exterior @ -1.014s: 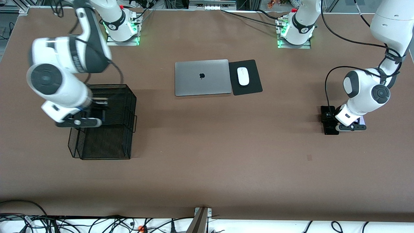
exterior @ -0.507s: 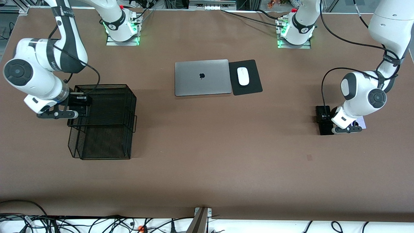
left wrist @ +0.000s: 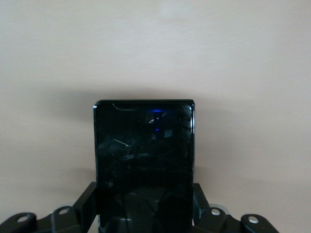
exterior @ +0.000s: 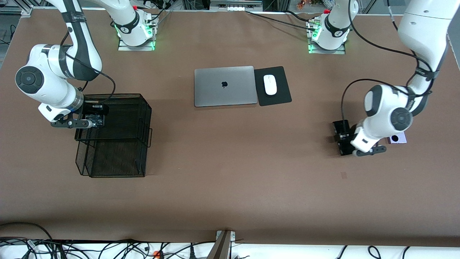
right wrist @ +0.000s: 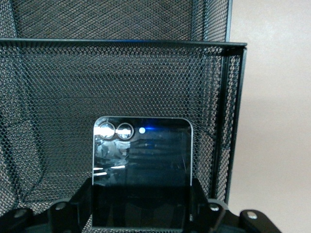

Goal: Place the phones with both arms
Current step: 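Open the right gripper in the basket while the left gripper carries the tall phone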

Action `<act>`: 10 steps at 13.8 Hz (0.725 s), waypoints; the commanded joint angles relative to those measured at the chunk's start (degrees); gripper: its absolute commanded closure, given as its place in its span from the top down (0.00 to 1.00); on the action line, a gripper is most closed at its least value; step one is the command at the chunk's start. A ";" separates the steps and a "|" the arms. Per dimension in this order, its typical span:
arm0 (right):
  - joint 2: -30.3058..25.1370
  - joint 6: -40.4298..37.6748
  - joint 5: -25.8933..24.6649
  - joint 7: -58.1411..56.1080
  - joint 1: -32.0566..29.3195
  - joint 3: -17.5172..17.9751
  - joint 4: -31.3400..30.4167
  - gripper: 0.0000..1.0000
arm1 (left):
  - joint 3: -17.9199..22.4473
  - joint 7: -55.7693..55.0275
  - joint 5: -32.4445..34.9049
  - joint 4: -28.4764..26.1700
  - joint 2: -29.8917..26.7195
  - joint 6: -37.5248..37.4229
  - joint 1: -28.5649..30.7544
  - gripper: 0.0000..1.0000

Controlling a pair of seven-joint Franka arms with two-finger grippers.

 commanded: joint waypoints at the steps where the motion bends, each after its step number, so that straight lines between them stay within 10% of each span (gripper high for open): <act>1: -0.80 0.86 1.18 -0.23 0.42 -0.58 -0.86 0.32 | 0.38 -7.27 -0.51 5.22 2.21 -2.45 -5.99 0.11; 2: -0.71 1.30 1.09 -0.15 0.25 -0.58 -0.86 0.54 | 0.46 -9.12 -0.33 6.02 2.82 -2.37 -7.49 0.11; 7: -0.27 2.18 1.27 0.20 0.25 -0.49 -0.60 0.94 | 0.46 -15.02 -0.24 10.94 3.79 -2.36 -17.24 0.10; 10: -0.35 2.09 1.27 0.21 0.25 -0.49 -0.42 0.99 | 0.73 -19.66 -0.16 16.37 6.77 -2.36 -23.83 0.11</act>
